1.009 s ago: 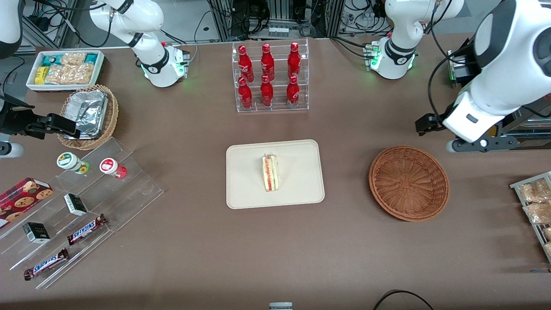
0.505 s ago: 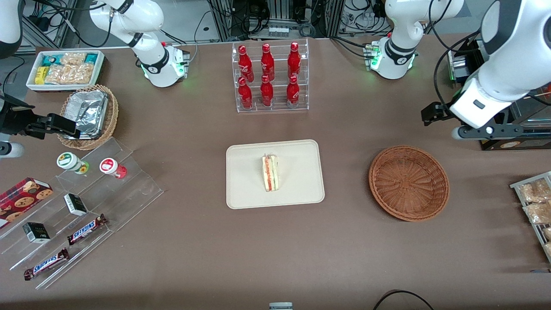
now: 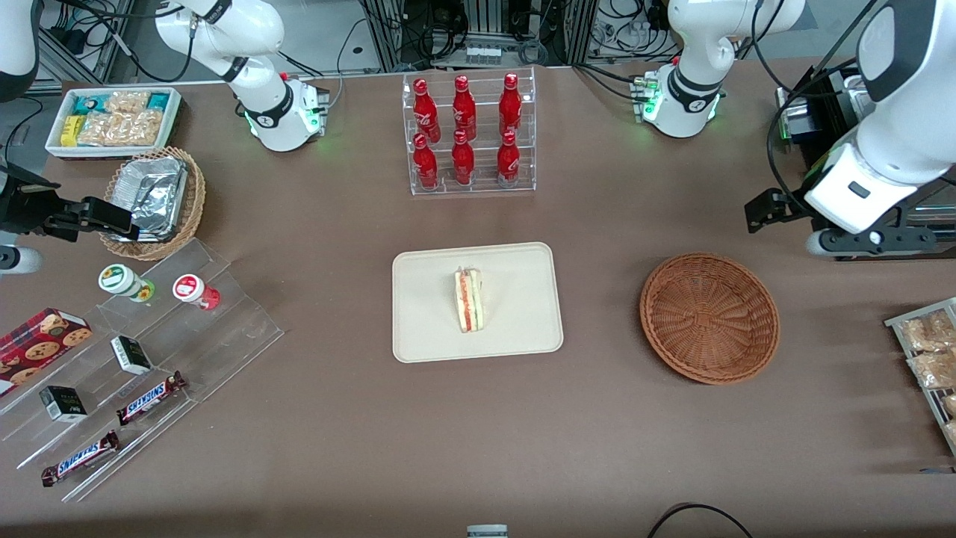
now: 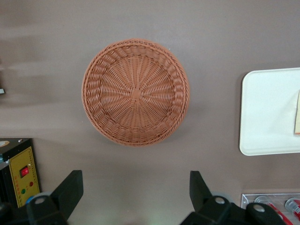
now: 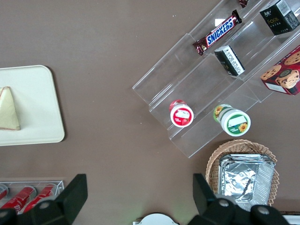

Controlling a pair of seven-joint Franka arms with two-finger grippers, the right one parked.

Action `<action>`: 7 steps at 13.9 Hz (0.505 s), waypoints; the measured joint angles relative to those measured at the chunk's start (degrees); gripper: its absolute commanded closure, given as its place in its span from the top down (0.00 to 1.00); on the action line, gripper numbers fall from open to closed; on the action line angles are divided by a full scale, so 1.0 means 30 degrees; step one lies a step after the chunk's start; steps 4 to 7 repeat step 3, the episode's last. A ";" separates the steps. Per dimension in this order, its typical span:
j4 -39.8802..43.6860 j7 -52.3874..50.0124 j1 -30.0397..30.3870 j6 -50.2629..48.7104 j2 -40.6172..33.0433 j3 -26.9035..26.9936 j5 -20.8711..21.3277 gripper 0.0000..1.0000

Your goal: Place sandwich from basket to tray

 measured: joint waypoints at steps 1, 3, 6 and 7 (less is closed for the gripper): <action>0.0189 0.0001 -0.0009 -0.0059 0.0167 0.0056 0.0011 1.00; 0.0354 0.0001 -0.0009 -0.0119 0.0346 0.0164 0.0032 1.00; 0.0354 0.0001 -0.0009 -0.0119 0.0346 0.0164 0.0032 1.00; 0.0354 0.0001 -0.0009 -0.0119 0.0346 0.0164 0.0032 1.00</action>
